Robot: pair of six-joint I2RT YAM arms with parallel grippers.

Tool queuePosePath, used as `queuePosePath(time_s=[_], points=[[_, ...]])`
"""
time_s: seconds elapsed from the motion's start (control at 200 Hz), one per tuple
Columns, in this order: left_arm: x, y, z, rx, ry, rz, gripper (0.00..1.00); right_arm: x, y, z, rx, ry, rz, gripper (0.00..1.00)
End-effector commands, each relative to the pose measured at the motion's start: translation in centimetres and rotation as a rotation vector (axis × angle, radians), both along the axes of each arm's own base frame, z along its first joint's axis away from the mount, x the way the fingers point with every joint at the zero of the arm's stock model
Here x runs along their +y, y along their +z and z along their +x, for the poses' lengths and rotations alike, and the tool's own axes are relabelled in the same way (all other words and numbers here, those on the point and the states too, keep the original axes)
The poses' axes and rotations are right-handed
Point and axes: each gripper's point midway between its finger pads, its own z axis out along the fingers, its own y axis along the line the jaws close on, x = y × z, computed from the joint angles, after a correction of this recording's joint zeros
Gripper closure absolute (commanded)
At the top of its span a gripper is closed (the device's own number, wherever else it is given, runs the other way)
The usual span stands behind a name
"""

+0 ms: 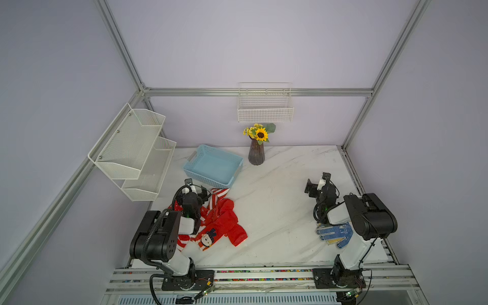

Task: Place the socks together as a pair
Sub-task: Move the bin to the center of the board.

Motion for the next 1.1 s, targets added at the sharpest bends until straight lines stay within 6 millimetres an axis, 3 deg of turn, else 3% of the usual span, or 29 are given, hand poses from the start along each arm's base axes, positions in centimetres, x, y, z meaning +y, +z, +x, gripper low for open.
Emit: queuePosePath(time_s=[0.0,0.64,0.785,0.895,0.98,1.095], points=[[-0.1,2.1,0.9,-0.067,-0.016,0.018,0.00,-0.1,1.2,0.2,-0.041,-0.008,0.006,0.03],[-0.1,2.1,0.9,-0.069,-0.015,0.015,0.00,-0.2,1.2,0.2,-0.041,-0.009,0.005,0.03],[-1.1,2.6,1.1,-0.071,-0.077,0.026,0.00,-0.2,2.2,0.1,-0.056,-0.009,-0.005,0.03],[-1.7,4.7,0.4,-0.080,-0.087,0.039,0.00,0.0,4.6,0.1,0.024,0.002,-0.009,0.03],[-1.6,8.1,-0.6,-0.097,-0.054,-0.030,0.00,-0.8,8.2,-0.6,0.004,-0.063,0.075,0.03],[1.5,11.5,-2.9,-0.205,0.243,-0.392,0.00,-2.9,10.4,-3.1,0.040,-0.264,0.284,0.03]])
